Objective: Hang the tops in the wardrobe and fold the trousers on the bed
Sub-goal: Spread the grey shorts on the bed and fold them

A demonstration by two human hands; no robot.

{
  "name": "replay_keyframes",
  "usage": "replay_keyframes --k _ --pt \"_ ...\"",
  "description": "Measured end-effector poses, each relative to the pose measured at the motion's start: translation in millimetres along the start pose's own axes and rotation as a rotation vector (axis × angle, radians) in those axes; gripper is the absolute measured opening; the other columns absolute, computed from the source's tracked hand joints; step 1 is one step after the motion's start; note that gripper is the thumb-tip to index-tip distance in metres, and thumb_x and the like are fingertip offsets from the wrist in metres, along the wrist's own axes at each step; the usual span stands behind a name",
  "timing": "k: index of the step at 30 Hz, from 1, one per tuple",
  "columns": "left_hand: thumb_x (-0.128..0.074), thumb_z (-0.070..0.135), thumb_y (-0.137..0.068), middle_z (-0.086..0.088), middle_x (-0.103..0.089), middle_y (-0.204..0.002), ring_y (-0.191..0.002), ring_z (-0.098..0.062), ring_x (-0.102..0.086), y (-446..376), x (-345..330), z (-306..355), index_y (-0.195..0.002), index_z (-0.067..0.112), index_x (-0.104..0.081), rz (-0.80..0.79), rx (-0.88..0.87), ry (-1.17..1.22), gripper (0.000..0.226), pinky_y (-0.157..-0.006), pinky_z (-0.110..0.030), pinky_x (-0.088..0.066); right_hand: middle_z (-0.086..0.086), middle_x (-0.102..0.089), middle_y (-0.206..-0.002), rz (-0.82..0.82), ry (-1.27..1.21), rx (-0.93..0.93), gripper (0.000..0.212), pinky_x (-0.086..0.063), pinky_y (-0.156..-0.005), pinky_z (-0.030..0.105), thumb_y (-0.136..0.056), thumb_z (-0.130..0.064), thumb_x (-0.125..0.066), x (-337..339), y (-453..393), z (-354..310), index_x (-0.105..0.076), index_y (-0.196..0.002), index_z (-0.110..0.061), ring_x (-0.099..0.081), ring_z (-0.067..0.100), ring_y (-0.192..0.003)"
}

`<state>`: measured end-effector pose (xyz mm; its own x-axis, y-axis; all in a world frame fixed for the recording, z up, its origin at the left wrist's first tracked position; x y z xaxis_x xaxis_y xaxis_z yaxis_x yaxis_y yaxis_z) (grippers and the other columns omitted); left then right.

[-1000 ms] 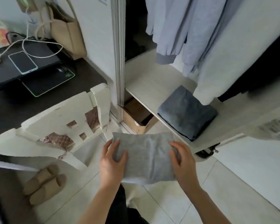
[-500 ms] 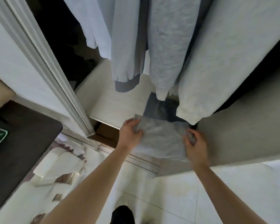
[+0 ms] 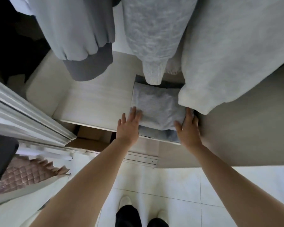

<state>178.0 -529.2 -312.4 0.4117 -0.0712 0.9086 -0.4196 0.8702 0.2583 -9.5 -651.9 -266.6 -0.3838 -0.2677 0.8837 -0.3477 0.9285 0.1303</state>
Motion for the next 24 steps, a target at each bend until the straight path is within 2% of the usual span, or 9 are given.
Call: replay_keyframes --k 5,10,12,14,16,18,19,21,24 --pt "-0.047 0.024 -0.098 -0.004 -0.002 -0.165 -0.151 -0.032 0.004 -5.7 3.3 1.1 -0.156 0.024 -0.011 0.194 -0.175 -0.261 0.069 -0.12 -0.056 -0.002 0.012 -0.014 -0.155 0.016 0.489 0.132 0.101 -0.033 -0.102 0.057 -0.069 -0.025 -0.068 0.3 16.7 -1.4 -0.01 -0.151 -0.038 -0.019 0.048 -0.135" --pt "-0.036 0.018 -0.102 -0.004 0.006 -0.165 -0.151 -0.025 0.008 -18.7 2.5 5.5 -0.156 0.023 0.001 0.111 -0.315 -0.415 0.065 -0.122 -0.049 0.001 0.019 -0.031 -0.153 0.122 0.66 0.299 0.071 -0.016 -0.114 0.059 -0.091 -0.014 -0.055 -2.8 10.9 -7.8 -0.021 -0.151 -0.033 -0.03 0.048 -0.135" --pt "-0.036 0.017 -0.103 -0.005 0.001 -0.165 -0.151 -0.025 0.003 -20.4 7.2 6.0 -0.157 0.022 -0.002 0.091 -0.346 -0.414 0.064 -0.123 -0.046 -0.004 0.013 -0.031 -0.154 0.125 0.676 0.347 0.058 -0.017 -0.115 0.056 -0.098 -0.015 -0.042 -0.6 7.2 -8.1 -0.025 -0.151 -0.031 -0.038 0.042 -0.133" --pt "-0.042 0.01 -0.099 -0.009 -0.023 -0.16 -0.148 -0.028 -0.019 -13.5 18.3 7.5 -0.154 0.017 -0.026 0.198 -0.405 -0.347 0.058 -0.12 -0.045 -0.021 0.01 -0.029 -0.156 0.112 0.66 0.346 0.052 -0.014 -0.115 0.055 -0.102 -0.014 -0.03 2.0 6.5 -4.6 -0.023 -0.152 -0.028 -0.034 0.038 -0.137" --pt "-0.042 0.004 -0.092 -0.012 -0.048 -0.146 -0.135 -0.032 -0.045 -0.2 23.7 6.5 -0.14 0.011 -0.052 0.356 -0.496 -0.32 0.05 -0.108 -0.048 -0.042 0.012 -0.034 -0.153 0.155 0.625 0.372 0.052 -0.02 -0.113 0.055 -0.099 -0.008 -0.033 4.9 14.2 -1.1 -0.03 -0.15 -0.021 -0.033 0.039 -0.138" --pt "-0.033 0.004 -0.089 -0.012 -0.054 -0.141 -0.13 -0.032 -0.051 8.3 20.0 1.0 -0.135 0.01 -0.057 0.399 -0.538 -0.336 0.052 -0.102 -0.05 -0.047 0.017 -0.037 -0.15 0.232 0.557 0.454 0.053 -0.032 -0.11 0.055 -0.093 0.001 -0.041 2.9 29.0 3.1 -0.041 -0.145 -0.013 -0.034 0.043 -0.137" --pt "-0.029 0.005 -0.09 -0.011 -0.049 -0.146 -0.134 -0.032 -0.046 9.8 15.7 -0.3 -0.14 0.011 -0.052 0.355 -0.532 -0.342 0.056 -0.104 -0.051 -0.045 0.017 -0.033 -0.152 0.212 0.539 0.46 0.056 -0.035 -0.108 0.054 -0.091 0.003 -0.041 -0.3 35.3 7.9 -0.04 -0.145 -0.013 -0.032 0.044 -0.138" --pt "-0.025 0.008 -0.095 -0.006 -0.016 -0.162 -0.149 -0.028 -0.016 7.4 1.0 -4.8 -0.155 0.019 -0.02 0.141 -0.438 -0.36 0.061 -0.117 -0.05 -0.026 0.012 -0.012 -0.16 0.041 0.555 0.375 0.07 -0.035 -0.111 0.048 -0.09 0.004 -0.039 -10.2 41.1 18.0 -0.019 -0.153 -0.021 -0.017 0.042 -0.144" --pt "-0.033 0.009 -0.099 0.002 0.017 -0.163 -0.15 -0.021 0.012 4.6 -9.3 -5.9 -0.154 0.026 0.013 -0.055 -0.284 -0.377 0.074 -0.122 -0.048 -0.007 0.005 0.011 -0.161 -0.09 0.542 0.297 0.086 -0.026 -0.116 0.045 -0.087 0.003 -0.044 -18.0 40.2 25.6 0.002 -0.153 -0.028 0.001 0.04 -0.146"
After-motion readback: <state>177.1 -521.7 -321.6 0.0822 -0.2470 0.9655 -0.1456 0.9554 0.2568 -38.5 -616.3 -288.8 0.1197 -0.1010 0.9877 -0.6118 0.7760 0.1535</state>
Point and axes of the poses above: each hand's wrist, its own y-axis away from the middle knuckle, its own x-axis out of the back of the hand, z = x × y, the point moved 4 cm from there along -y, towards the middle knuckle
